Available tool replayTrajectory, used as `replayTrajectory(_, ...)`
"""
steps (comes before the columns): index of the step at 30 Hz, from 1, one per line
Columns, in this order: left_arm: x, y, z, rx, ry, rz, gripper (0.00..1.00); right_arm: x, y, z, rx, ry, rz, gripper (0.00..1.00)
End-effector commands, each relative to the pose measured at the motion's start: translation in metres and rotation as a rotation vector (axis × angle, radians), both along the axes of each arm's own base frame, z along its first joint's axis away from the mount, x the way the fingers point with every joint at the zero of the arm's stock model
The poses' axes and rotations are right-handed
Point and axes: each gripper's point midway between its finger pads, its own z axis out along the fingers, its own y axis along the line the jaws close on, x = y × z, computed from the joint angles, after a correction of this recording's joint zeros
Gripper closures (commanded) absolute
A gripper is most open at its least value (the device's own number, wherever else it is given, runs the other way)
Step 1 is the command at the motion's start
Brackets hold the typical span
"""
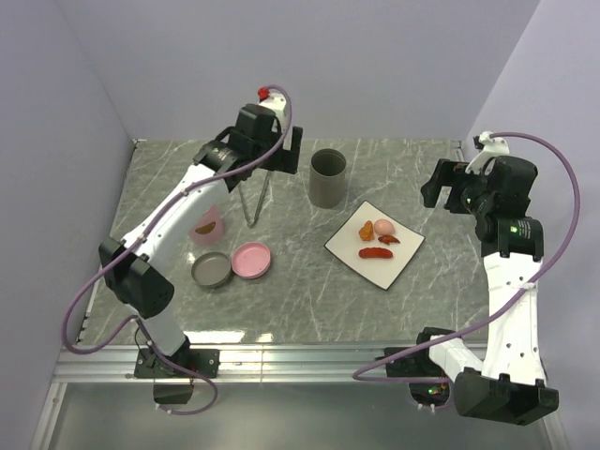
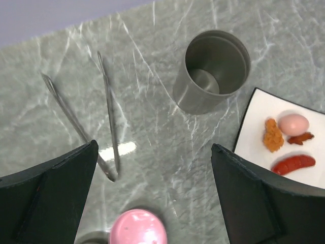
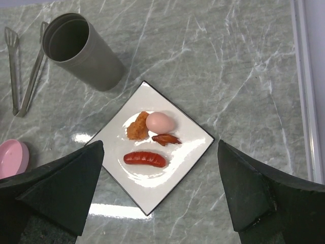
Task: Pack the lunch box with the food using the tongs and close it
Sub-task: Pick up the clamp at the center of the board.
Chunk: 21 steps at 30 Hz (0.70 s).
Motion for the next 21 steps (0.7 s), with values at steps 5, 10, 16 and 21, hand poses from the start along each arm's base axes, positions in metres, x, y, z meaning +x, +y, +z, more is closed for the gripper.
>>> replayTrajectory(5, 0.008, 0.009, -0.028, -0.089, 0.052, 0.23, 0.01, 0.003, 0.006, 0.002, 0.01, -0.01, 0.042, 0.0)
replayTrajectory(10, 0.007, 0.022, -0.063, -0.034, 0.086, 0.309, 0.01, 0.007, 0.004, 0.0, 0.01, 0.006, 0.036, 0.0)
replayTrajectory(16, 0.008, 0.033, -0.119, 0.037, 0.162, 0.405, 0.01, 0.01, 0.003, -0.002, 0.011, 0.01, 0.035, 0.0)
replayTrajectory(21, 0.014, 0.038, -0.149, 0.079, 0.212, 0.44, 0.01, 0.01, 0.002, -0.003, 0.008, 0.007, 0.027, 0.0)
